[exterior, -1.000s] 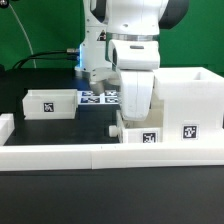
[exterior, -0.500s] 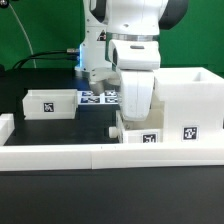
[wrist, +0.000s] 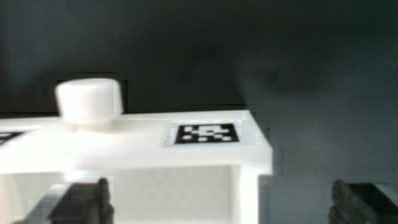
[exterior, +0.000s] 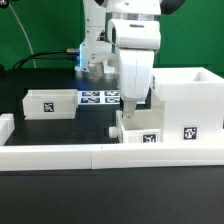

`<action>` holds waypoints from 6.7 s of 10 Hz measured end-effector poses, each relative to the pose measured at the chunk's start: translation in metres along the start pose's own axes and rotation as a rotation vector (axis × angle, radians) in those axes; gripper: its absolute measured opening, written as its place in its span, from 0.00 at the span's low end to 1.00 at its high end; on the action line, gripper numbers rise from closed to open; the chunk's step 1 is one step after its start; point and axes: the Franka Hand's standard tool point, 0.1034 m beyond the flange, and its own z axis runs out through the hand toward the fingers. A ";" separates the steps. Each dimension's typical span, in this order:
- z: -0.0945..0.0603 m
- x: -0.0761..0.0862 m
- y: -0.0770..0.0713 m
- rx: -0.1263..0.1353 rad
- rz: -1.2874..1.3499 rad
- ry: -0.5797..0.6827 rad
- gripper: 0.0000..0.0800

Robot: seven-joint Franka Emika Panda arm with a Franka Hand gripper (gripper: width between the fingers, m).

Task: Assemble drawer

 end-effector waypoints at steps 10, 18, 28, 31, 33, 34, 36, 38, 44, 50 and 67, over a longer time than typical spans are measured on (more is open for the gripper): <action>0.014 -0.066 -0.002 0.039 -0.066 0.072 0.81; 0.036 -0.044 -0.004 0.082 -0.025 0.206 0.81; 0.033 0.011 -0.005 0.106 0.067 0.212 0.81; 0.031 0.018 -0.002 0.107 0.078 0.214 0.81; 0.030 0.021 -0.002 0.111 0.095 0.213 0.81; 0.030 0.020 -0.002 0.112 0.103 0.212 0.81; 0.032 0.005 -0.003 0.112 0.117 0.208 0.81; 0.025 -0.022 -0.010 0.108 0.153 0.197 0.81; -0.012 -0.095 -0.061 0.038 0.290 0.149 0.81; -0.018 -0.111 -0.082 0.052 0.502 0.136 0.81; 0.008 -0.095 -0.140 0.070 1.564 0.125 0.81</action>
Offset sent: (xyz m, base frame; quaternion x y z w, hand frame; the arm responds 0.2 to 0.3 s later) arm 0.0029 -0.0424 0.0084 0.0283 -0.0196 -0.0468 0.9983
